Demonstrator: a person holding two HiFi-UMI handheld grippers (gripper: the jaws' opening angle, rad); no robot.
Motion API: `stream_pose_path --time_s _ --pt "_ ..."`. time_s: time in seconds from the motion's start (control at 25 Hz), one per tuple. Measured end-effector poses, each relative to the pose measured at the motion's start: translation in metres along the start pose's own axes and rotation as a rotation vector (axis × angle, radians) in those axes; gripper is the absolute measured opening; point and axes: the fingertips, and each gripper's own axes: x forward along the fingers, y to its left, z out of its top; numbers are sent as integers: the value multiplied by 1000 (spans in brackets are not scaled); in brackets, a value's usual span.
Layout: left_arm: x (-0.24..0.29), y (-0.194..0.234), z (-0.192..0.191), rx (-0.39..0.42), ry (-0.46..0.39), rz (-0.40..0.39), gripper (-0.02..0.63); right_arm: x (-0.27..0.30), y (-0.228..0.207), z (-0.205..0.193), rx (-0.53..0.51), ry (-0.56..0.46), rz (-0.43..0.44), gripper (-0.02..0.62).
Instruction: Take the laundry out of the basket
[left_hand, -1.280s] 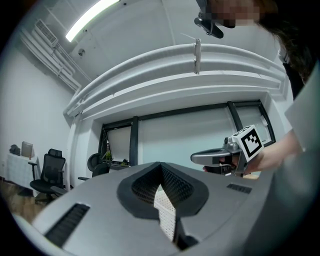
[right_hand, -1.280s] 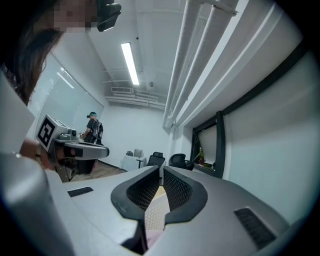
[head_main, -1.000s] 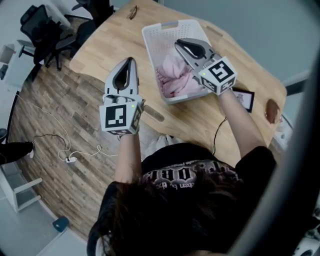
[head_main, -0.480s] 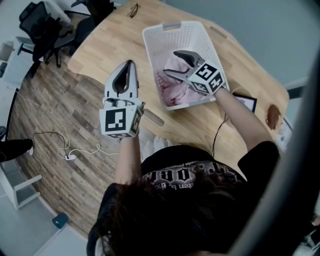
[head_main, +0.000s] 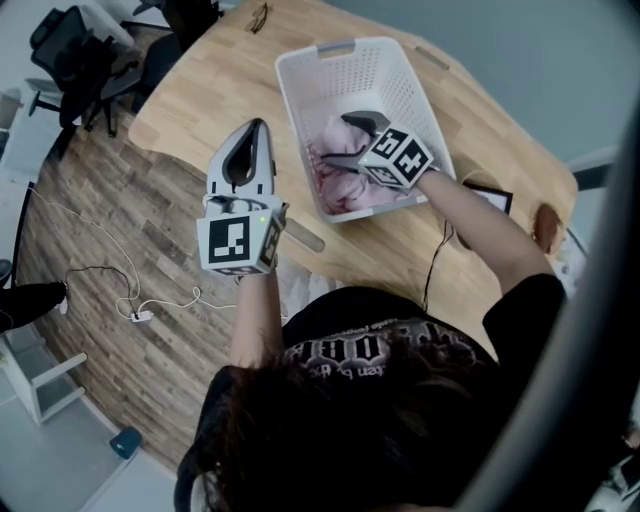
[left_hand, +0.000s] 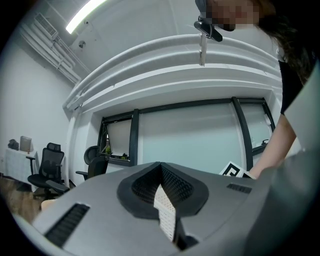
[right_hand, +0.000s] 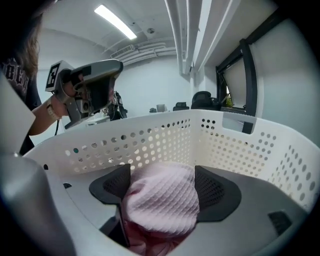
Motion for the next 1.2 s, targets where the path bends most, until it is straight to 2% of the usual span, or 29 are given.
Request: stream_pose_path --time_s 0.36,0.44,0.6,0.84,1.0,1.2 --pt "-3 -4 1 7 -14 -11 0 11 -6 -28 38 130 -19 397" --pt "-4 -6 1 18 -35 -28 0 14 -6 -33 61 147 -4 396" --pt "-7 -5 1 11 -19 -10 0 19 -3 -40 96 177 26 389" --pt "-10 -4 -1 -2 12 8 1 17 -3 -41 77 191 31 297" --pt "-8 -8 0 7 -11 -9 2 16 -2 -42 57 207 39 241" --pt "-6 -9 -2 -1 0 3 2 13 0 -37 34 194 58 175"
